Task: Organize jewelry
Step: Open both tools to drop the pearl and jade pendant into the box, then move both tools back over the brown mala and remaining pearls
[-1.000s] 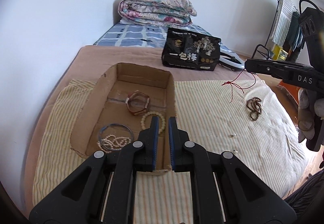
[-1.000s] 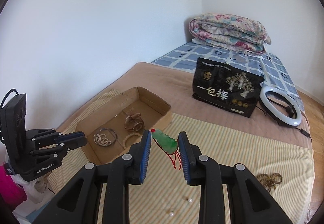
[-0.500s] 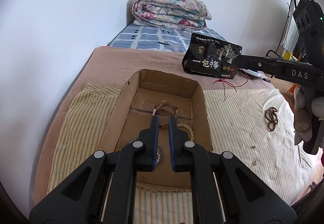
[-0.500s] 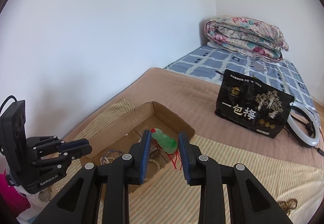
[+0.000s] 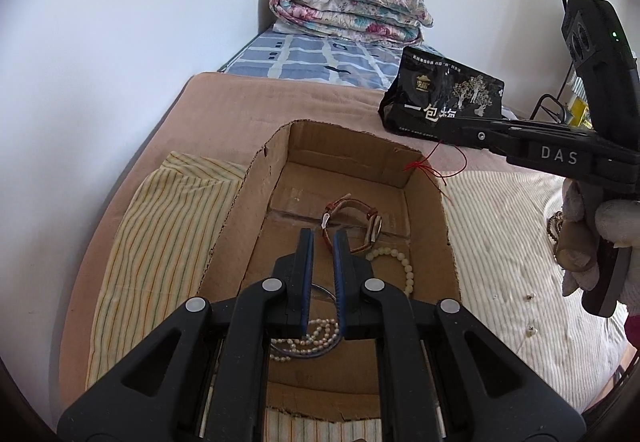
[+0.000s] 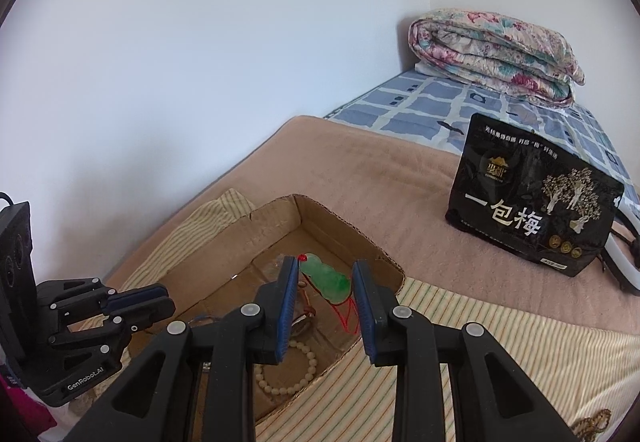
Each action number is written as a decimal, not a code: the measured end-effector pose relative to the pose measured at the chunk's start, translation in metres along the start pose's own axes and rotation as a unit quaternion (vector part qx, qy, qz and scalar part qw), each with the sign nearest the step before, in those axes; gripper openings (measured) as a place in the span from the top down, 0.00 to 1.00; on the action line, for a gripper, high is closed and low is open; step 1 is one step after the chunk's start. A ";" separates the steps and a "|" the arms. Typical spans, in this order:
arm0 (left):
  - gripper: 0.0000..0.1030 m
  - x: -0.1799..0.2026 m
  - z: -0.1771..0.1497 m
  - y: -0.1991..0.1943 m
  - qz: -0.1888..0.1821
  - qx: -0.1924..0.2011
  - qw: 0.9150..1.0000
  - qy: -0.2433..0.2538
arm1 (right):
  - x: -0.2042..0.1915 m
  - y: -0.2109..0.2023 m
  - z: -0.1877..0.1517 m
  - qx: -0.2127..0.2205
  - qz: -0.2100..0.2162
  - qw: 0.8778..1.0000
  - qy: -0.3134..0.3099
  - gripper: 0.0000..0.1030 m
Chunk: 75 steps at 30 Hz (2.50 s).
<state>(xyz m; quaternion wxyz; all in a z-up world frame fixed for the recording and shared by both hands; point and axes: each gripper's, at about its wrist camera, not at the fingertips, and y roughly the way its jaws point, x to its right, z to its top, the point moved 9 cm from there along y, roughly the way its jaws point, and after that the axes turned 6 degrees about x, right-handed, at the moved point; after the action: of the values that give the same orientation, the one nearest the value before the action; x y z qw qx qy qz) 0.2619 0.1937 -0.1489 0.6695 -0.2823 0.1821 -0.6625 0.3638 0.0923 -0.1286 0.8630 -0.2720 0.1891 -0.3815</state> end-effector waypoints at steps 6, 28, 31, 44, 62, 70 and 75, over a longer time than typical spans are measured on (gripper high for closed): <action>0.92 0.000 -0.003 0.008 0.003 -0.006 1.000 -0.002 | 0.005 0.016 -0.009 -0.011 0.002 1.000 0.008 0.72; 0.55 0.003 0.000 -0.001 0.012 0.006 1.000 -0.006 | 0.011 -0.006 -0.005 0.018 -0.041 0.999 -0.002 0.00; 0.55 0.007 0.000 -0.006 0.011 0.008 1.000 -0.005 | 0.012 -0.013 -0.004 0.021 -0.041 0.999 -0.001 0.00; 0.55 0.029 0.007 -0.031 0.008 0.022 1.000 0.007 | 0.022 -0.045 -0.005 0.031 -0.067 0.997 0.001 0.00; 0.55 0.089 0.012 -0.058 -0.024 0.035 0.999 0.035 | 0.073 -0.121 -0.020 0.054 -0.122 0.991 0.026 0.00; 0.55 0.129 0.005 -0.058 -0.049 0.028 0.997 0.051 | 0.120 -0.169 -0.041 0.062 -0.170 0.983 0.041 0.00; 0.55 0.156 -0.005 -0.052 -0.067 0.016 0.996 0.061 | 0.157 -0.199 -0.062 0.058 -0.195 0.977 0.069 0.00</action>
<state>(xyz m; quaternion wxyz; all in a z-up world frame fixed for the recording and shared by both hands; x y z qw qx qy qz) 0.2269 0.0410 -0.1005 0.6158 -0.2416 0.1925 -0.7248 0.3201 -0.1587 -0.0739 0.7709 -0.2258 0.1690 -0.5710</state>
